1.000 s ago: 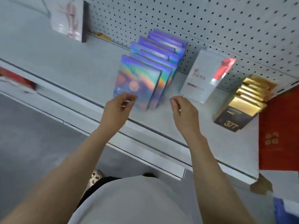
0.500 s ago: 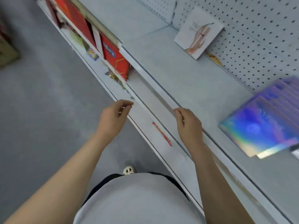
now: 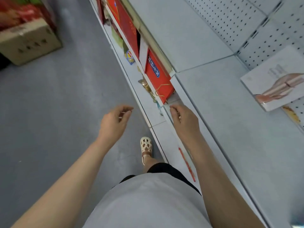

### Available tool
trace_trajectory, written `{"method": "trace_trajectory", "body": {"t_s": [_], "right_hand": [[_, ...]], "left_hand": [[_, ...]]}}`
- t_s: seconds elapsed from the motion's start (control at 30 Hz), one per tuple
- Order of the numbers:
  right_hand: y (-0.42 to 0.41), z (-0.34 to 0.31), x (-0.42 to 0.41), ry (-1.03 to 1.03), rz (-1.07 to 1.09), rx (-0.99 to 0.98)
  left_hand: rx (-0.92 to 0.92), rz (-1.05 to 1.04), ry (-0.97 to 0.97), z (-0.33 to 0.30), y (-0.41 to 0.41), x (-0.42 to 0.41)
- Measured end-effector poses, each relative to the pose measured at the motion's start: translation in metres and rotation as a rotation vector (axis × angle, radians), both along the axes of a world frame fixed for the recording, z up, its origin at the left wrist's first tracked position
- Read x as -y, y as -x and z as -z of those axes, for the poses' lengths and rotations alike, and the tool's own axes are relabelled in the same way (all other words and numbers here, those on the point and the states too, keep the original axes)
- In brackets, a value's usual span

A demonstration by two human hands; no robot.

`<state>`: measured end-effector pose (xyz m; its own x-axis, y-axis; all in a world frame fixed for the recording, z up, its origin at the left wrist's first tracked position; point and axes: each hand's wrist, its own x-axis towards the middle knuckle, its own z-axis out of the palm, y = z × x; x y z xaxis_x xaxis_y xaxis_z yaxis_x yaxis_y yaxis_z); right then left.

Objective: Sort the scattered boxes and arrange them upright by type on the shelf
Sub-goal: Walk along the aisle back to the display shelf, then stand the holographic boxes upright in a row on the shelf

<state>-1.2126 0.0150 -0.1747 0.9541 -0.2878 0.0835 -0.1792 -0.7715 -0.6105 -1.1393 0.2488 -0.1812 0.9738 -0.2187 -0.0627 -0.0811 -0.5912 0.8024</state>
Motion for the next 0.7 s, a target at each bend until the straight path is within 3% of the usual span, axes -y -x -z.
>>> {"method": "trace_trajectory", "body": {"t_s": [0.47, 0.7], "right_hand": [[-0.338, -0.02, 0.017, -0.014, -0.173, 0.042], [-0.518, -0.017, 0.003, 0.032, -0.131, 0.11]], "left_hand": [[0.004, -0.187, -0.054, -0.011, -0.3, 0.023], [0.041, -0.094, -0.086, -0.016, -0.479, 0.003]]}}
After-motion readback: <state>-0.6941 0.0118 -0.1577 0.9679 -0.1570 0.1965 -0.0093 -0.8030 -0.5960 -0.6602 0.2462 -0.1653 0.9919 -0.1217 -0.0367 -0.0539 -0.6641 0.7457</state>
